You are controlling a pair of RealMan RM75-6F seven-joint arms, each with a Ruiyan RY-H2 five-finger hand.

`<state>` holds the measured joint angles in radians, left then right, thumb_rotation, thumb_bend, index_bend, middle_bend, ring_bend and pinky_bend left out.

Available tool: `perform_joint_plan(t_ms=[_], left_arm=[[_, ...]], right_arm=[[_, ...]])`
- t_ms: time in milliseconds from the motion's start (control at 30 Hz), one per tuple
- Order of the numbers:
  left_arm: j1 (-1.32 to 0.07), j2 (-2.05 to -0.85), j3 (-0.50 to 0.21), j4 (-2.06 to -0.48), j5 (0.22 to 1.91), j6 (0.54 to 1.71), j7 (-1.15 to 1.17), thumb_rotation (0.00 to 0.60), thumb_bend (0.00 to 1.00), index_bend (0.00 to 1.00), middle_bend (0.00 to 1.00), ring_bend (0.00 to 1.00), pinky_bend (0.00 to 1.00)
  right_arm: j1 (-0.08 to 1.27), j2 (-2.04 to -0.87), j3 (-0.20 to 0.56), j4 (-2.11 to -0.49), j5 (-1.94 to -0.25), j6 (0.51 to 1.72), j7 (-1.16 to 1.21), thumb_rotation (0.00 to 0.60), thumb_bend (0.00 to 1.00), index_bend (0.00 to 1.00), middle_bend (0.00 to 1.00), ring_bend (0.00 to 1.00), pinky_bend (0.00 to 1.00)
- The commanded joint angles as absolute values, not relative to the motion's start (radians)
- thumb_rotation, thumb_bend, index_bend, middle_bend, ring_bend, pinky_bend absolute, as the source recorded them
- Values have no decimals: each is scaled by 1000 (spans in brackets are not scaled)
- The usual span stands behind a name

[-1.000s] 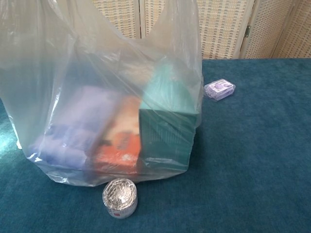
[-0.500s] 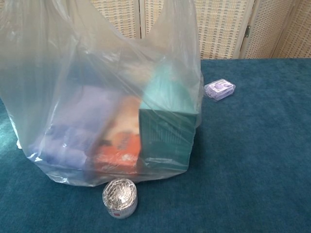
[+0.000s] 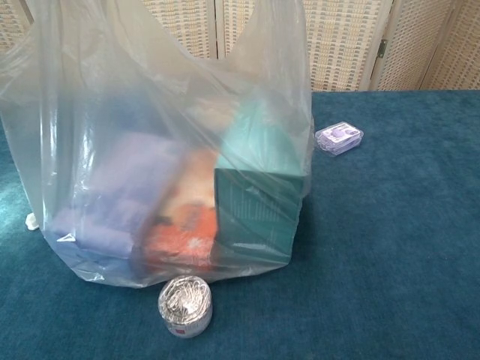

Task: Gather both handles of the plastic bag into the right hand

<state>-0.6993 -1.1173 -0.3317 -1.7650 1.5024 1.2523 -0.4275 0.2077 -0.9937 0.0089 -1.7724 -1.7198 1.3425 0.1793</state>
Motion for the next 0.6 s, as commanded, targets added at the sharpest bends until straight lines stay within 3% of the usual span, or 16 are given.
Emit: perform_joint_plan(t_ms=[33,400,600], left_arm=[[-693,-1107,-329,-1772,1503,1259,-424,600,300,610,295,249,56],[-668,-1110,-333,-1791,1503,1317,-422,600,332,621,330,286,56],[-657,-1099,-325,-1797,1515,1329,-419,600,326,531,330,287,56]], right_arm=[[257,-994,12,-1793,-1743,1293,234,600,129,58,180,67,80],[402,-1024,34,-1831,-1751,1161,367,600,98,56,148,66,80],[447,-1037,42,-1851,-1729,1129,446,600,65,0,68,22,80]])
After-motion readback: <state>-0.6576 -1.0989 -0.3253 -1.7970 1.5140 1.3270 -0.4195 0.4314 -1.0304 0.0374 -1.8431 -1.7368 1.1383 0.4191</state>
